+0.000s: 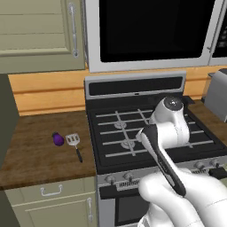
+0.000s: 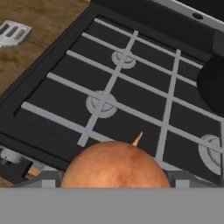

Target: Put the onion and eggplant in the pot. Retrieve the spatula and lightly stir the vegetables in the pot.

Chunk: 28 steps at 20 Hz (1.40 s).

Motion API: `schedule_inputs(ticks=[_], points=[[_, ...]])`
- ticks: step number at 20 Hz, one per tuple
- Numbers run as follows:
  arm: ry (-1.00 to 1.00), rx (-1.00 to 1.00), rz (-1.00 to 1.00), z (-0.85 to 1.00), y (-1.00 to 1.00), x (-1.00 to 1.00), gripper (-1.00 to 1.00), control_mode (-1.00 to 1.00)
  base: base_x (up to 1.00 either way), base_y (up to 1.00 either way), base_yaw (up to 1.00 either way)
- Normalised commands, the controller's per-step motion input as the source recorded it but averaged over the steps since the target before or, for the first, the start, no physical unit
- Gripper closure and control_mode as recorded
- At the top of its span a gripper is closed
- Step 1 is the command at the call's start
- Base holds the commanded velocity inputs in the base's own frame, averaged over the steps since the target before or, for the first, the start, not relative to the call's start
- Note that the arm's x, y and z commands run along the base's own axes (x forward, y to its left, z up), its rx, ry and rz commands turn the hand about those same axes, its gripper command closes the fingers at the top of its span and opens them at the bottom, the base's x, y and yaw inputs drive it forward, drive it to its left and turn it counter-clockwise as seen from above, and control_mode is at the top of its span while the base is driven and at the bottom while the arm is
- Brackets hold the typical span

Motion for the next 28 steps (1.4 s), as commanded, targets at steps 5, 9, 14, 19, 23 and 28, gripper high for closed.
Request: schedule_inputs(ticks=[5, 9, 14, 19, 23, 28], points=[[0.0, -0.12, -0.04, -0.16, -1.0, 0.09, 1.0, -1.0, 0.0, 0.0, 0.0], [0.0, -0.09, -0.02, -0.1, -0.79, 0.06, 1.0, -1.0, 0.0, 0.0, 0.0], [0.0, 0.0, 0.0, 0.0, -0.08, 0.0, 1.0, -1.0, 0.0, 0.0, 0.0], [0.02, 0.07, -0.03, 0.17, -0.45, 0.41, 1.0, -1.0, 0.0, 0.0, 0.0], [0.0, 0.18, -0.21, 0.74, -0.83, 0.84, 1.0, -1.0, 0.0, 0.0, 0.0], [0.0, 0.2, -0.28, 0.98, -0.26, 0.87, 1.0, -1.0, 0.0, 0.0, 0.0]])
